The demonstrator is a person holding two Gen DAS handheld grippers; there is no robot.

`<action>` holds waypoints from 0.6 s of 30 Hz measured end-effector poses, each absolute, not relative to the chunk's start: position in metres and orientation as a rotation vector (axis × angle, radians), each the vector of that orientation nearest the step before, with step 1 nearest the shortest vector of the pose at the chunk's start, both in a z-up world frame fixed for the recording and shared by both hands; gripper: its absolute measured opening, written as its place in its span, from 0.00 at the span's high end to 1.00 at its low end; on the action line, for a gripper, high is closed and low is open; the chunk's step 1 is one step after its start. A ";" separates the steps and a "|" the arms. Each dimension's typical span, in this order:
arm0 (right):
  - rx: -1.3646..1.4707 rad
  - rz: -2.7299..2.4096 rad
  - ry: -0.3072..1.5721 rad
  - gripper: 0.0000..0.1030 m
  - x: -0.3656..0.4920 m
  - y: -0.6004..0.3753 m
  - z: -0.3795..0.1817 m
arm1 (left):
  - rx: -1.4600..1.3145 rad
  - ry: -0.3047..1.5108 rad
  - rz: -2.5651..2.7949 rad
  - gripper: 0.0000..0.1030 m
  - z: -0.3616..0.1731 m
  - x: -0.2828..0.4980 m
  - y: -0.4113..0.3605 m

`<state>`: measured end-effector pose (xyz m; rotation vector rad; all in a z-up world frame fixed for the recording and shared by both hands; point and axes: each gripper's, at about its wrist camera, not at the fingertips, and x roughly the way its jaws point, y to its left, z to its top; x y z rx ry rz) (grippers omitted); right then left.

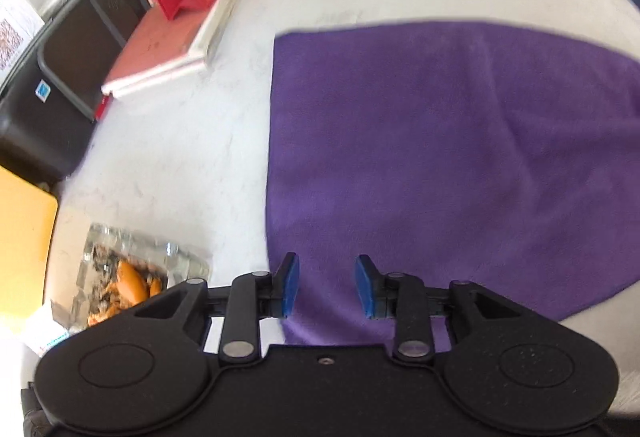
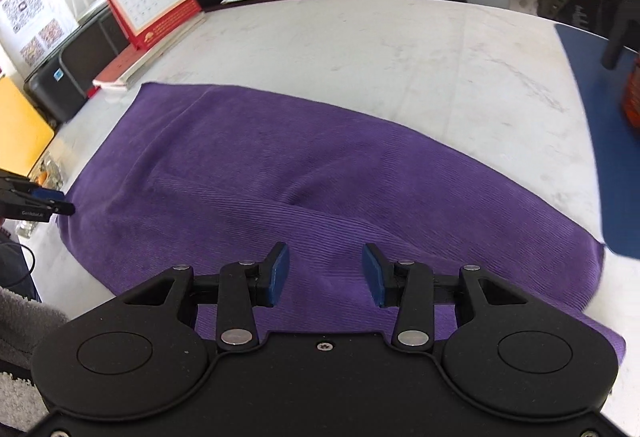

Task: Fold towel
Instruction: 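Grasp the towel edge with the right gripper and fold it over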

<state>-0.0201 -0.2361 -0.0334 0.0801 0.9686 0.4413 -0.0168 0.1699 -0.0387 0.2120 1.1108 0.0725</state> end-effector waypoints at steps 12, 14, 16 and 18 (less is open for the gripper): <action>0.195 0.291 0.904 0.57 -0.044 -0.305 -0.029 | 0.409 0.950 -0.329 0.72 -0.010 0.083 0.007; 0.215 0.260 0.900 0.57 -0.049 -0.316 -0.030 | 0.456 0.928 -0.407 0.72 -0.012 0.100 -0.024; 0.234 0.230 0.896 0.57 -0.053 -0.327 -0.030 | 0.490 0.917 -0.463 0.72 -0.016 0.111 -0.048; 0.253 0.200 0.892 0.57 -0.058 -0.338 -0.030 | 0.529 0.912 -0.508 0.72 -0.022 0.118 -0.069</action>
